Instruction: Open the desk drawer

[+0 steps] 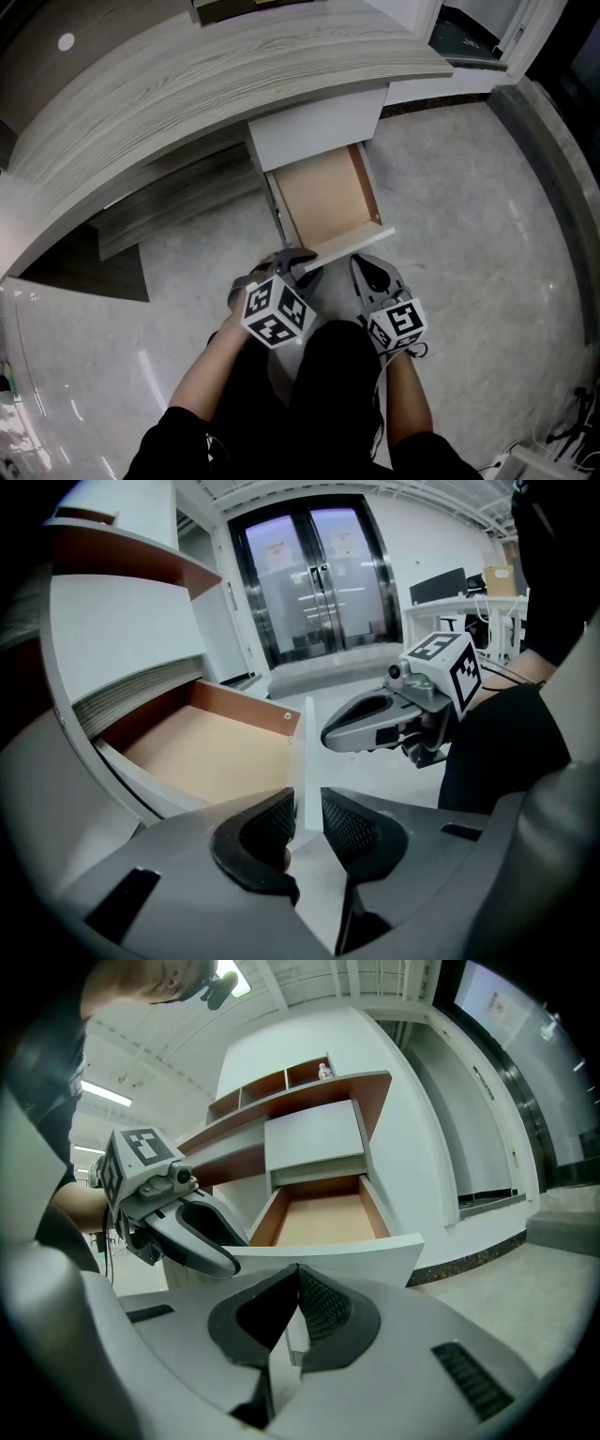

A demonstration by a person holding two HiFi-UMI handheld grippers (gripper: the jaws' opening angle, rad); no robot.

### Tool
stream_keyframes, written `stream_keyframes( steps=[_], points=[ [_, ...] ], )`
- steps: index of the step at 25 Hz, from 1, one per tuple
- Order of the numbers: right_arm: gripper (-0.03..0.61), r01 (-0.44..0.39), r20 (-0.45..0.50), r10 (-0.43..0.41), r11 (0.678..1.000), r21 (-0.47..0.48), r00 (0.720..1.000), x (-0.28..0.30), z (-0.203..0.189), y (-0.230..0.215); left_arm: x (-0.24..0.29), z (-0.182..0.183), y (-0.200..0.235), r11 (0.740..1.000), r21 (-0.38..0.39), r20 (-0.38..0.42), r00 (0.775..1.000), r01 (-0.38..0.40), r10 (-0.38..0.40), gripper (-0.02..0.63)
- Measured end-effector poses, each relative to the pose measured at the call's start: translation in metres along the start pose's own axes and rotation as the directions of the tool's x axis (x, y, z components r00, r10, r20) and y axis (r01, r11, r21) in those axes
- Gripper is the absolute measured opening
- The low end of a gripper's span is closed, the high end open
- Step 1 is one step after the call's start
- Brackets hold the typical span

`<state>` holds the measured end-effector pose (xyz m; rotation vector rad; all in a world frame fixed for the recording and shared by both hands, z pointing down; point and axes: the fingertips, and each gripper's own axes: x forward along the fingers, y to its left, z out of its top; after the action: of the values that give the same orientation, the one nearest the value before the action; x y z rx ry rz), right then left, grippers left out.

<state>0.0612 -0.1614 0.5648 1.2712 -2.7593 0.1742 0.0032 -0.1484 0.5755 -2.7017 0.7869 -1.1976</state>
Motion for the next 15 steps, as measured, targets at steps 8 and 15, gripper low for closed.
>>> stream_keyframes(
  steps=[8,15],
  points=[
    [0.006,-0.002,-0.005,0.002,1.000,-0.005,1.000,-0.002,-0.003,0.000,-0.004,0.000,-0.001,1.000,0.011,0.005,1.000,-0.006,0.006,0.091],
    [0.006,0.004,-0.014,-0.005,1.000,-0.019,1.000,-0.003,-0.001,0.002,-0.011,0.002,-0.005,1.000,0.022,0.013,1.000,-0.003,0.003,0.087]
  ],
)
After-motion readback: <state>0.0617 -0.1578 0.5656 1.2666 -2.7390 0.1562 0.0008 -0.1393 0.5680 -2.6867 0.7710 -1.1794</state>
